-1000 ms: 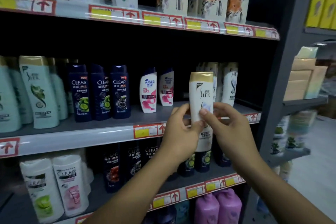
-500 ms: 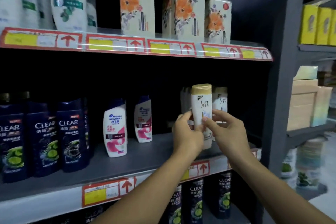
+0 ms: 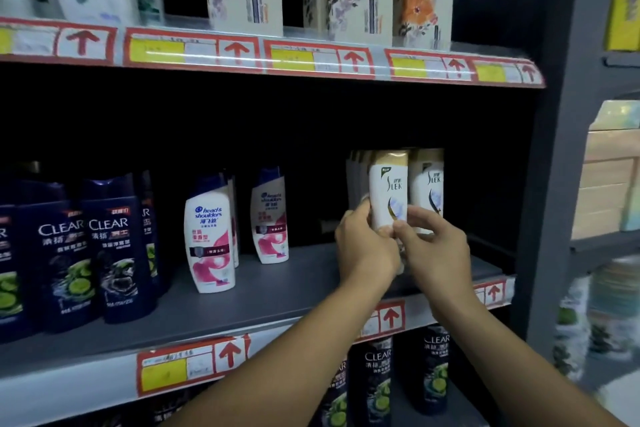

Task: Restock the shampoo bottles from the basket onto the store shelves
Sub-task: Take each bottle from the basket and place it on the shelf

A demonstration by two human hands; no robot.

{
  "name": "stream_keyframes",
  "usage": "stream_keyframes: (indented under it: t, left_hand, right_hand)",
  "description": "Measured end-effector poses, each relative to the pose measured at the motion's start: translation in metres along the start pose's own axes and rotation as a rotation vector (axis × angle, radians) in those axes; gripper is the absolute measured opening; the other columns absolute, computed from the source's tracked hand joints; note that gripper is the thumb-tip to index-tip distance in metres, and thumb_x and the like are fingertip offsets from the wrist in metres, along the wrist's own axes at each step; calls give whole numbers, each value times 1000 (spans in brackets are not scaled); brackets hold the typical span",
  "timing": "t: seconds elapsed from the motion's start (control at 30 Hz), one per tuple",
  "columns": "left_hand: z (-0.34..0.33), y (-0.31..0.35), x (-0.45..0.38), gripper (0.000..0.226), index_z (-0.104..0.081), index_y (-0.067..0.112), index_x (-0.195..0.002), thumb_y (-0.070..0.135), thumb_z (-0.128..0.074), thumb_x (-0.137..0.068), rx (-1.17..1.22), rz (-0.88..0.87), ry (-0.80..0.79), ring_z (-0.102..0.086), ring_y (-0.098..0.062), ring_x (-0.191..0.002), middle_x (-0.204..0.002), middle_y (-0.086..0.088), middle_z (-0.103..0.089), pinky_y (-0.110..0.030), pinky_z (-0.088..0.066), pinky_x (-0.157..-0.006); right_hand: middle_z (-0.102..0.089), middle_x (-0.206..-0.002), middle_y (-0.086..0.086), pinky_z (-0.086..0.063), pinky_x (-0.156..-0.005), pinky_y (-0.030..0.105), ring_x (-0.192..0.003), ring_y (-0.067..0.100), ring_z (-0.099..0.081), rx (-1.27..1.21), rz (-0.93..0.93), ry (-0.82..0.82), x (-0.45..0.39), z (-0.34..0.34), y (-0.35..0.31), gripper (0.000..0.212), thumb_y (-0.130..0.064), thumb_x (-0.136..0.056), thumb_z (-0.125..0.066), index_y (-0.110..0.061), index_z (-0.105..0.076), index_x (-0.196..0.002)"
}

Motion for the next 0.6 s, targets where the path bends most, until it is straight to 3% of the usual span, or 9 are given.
stream_keyframes:
  t: [0.1, 0.23, 0.33, 0.4, 0.47, 0.53, 0.6]
  left_hand:
    - [8, 5, 7, 39, -62, 31, -129, 10, -58, -97, -37, 8, 2, -47, 6, -75, -113, 7, -55, -1, -30, -50]
    - [13, 6, 10, 41, -60, 30, -131, 11, -63, -95, -33, 23, -19, -62, -11, -101, -120, 4, -59, -3, -39, -51]
    - [24, 11, 10, 65, -42, 28, -148, 18, -71, -91, -70, 44, -53, -52, -18, -126, -142, 3, -48, -20, -50, -91]
    - [39, 15, 13, 77, -32, 30, -153, 25, -74, -88, -85, 38, -33, -47, -20, -131, -145, 3, -41, -33, -46, -104]
    - [61, 19, 23, 72, -36, 31, -151, 28, -73, -89, -49, 11, -21, -52, -18, -125, -140, 4, -46, -33, -50, -98]
    - [86, 21, 40, 64, -43, 32, -146, 30, -72, -90, -17, -4, -38, -57, -13, -114, -132, 7, -52, -23, -49, -83]
    - [115, 20, 65, 55, -49, 30, -141, 29, -71, -91, 3, -28, -60, -60, -8, -104, -126, 8, -57, -16, -47, -73]
  right_hand:
    - [-77, -98, -7, -62, -83, 48, -90, 17, -75, 2, -35, -11, 7, -1, -5, 19, -20, -93, -69, -24, -73, -111]
    - [-74, -107, -8, -61, -83, 43, -95, 15, -72, 36, -63, -24, 16, 1, -14, 20, -19, -95, -68, -28, -68, -113]
    - [-64, -121, -4, -51, -76, 26, -97, 7, -64, 92, -70, 40, 25, 11, -26, 35, -27, -96, -65, -22, -60, -130]
    - [-64, -116, -3, -48, -73, 24, -94, 4, -62, 61, -67, 79, 35, 16, -39, 33, -29, -97, -63, -22, -60, -128]
    - [-65, -108, -6, -56, -78, 33, -94, 11, -65, 6, -71, 60, 50, 16, -56, 24, -29, -97, -62, -24, -63, -120]
    - [-66, -103, -7, -59, -87, 48, -95, 17, -68, -28, -81, -17, 73, 8, -76, 15, -30, -97, -63, -27, -65, -111]
    - [-69, -101, -6, -60, -86, 49, -94, 19, -70, -51, -56, -91, 102, -2, -92, 8, -31, -97, -64, -30, -67, -104]
Point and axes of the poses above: each hand's wrist, its own x-axis away from the middle knuckle, its own z-axis out of the back of the hand, y = z × x, the point moved 1 cm from there along -x, towards the middle knuckle
